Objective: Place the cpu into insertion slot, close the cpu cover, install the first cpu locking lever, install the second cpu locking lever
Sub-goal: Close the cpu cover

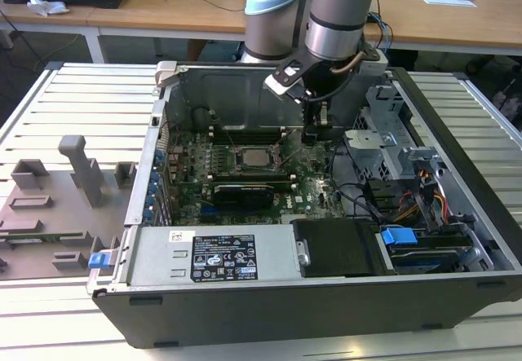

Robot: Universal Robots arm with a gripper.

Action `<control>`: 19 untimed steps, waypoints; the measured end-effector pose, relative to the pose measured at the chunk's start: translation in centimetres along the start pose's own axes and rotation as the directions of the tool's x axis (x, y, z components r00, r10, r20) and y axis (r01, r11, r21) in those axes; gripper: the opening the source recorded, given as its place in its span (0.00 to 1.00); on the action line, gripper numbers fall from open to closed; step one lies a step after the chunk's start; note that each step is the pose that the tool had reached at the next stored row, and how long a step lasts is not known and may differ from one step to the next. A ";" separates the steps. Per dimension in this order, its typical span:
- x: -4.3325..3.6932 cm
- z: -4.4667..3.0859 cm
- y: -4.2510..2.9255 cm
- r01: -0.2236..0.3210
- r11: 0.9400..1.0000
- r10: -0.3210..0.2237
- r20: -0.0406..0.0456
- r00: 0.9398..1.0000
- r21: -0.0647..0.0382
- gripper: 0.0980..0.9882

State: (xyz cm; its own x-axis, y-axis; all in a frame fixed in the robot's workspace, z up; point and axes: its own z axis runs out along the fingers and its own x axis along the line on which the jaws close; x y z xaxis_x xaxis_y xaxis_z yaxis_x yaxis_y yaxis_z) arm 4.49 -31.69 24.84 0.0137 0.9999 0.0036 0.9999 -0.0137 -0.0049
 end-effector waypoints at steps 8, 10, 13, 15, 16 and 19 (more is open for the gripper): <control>-0.01 -0.40 -0.87 0.000 1.000 0.000 0.000 1.000 -0.003 0.01; -0.01 -0.40 -0.96 0.000 1.000 0.000 0.000 1.000 -0.003 0.01; -0.02 -0.40 -1.31 0.000 1.000 0.000 0.000 1.000 -0.003 0.01; -0.02 -0.40 -1.57 0.000 1.000 0.000 0.000 1.000 -0.003 0.01; -0.02 -0.40 -1.75 0.000 1.000 0.000 0.000 1.000 -0.003 0.01; -0.03 -0.39 -2.19 0.000 1.000 0.000 0.000 1.000 -0.003 0.01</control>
State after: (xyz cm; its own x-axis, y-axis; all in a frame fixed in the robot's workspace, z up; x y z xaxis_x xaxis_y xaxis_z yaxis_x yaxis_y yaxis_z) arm 2.31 -31.68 25.25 0.0138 0.9999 0.0037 0.9999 -0.0138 -0.0016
